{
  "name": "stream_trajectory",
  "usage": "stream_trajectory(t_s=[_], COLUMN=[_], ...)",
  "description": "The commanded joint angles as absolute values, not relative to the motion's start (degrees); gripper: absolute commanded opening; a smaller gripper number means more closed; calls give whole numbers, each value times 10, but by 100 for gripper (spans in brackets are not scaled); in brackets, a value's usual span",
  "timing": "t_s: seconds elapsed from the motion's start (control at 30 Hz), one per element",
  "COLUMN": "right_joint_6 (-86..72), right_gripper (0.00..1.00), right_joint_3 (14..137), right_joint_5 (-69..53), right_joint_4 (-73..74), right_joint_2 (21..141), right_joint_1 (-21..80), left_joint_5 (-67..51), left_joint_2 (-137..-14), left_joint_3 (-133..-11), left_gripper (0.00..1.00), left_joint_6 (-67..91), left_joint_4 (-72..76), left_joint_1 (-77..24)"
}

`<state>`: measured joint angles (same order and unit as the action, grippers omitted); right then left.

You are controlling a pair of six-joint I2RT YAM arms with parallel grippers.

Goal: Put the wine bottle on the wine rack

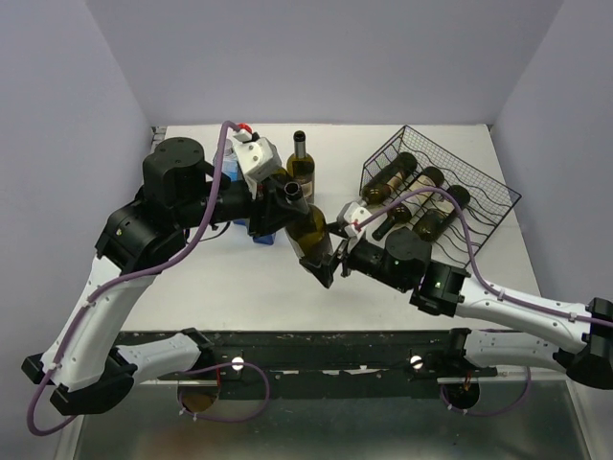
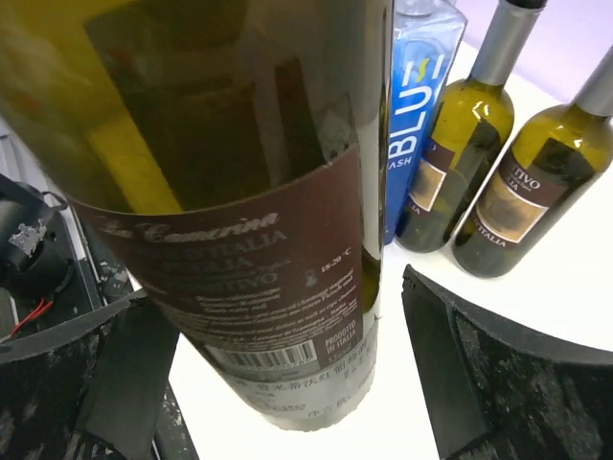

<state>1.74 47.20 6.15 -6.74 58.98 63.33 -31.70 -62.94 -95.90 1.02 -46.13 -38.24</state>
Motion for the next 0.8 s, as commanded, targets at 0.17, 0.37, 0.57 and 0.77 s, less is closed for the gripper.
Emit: stream_trajectory(t_s=[0.17,0.37,0.57,0.77], right_joint_6=[13,25,61,118], right_gripper=[100,96,53,1], right_joint_3=[424,443,471,467], right_joint_5=[56,66,82,119], right_joint_4=[-191,-186,-181,-221], right_joint_2=[614,642,657,642], right_joint_1=[635,635,635,635], left_joint_5=[-395,-402,-404,-386], left_joint_2=[-584,-572,-560,-532], left_joint_3=[-978,-974,-964,-930], left_gripper=[0,0,0,15], left_joint_6=[3,3,-13,-25], left_joint_4=[-403,-396,-388,-366], left_joint_1=[-383,-383,-383,-383])
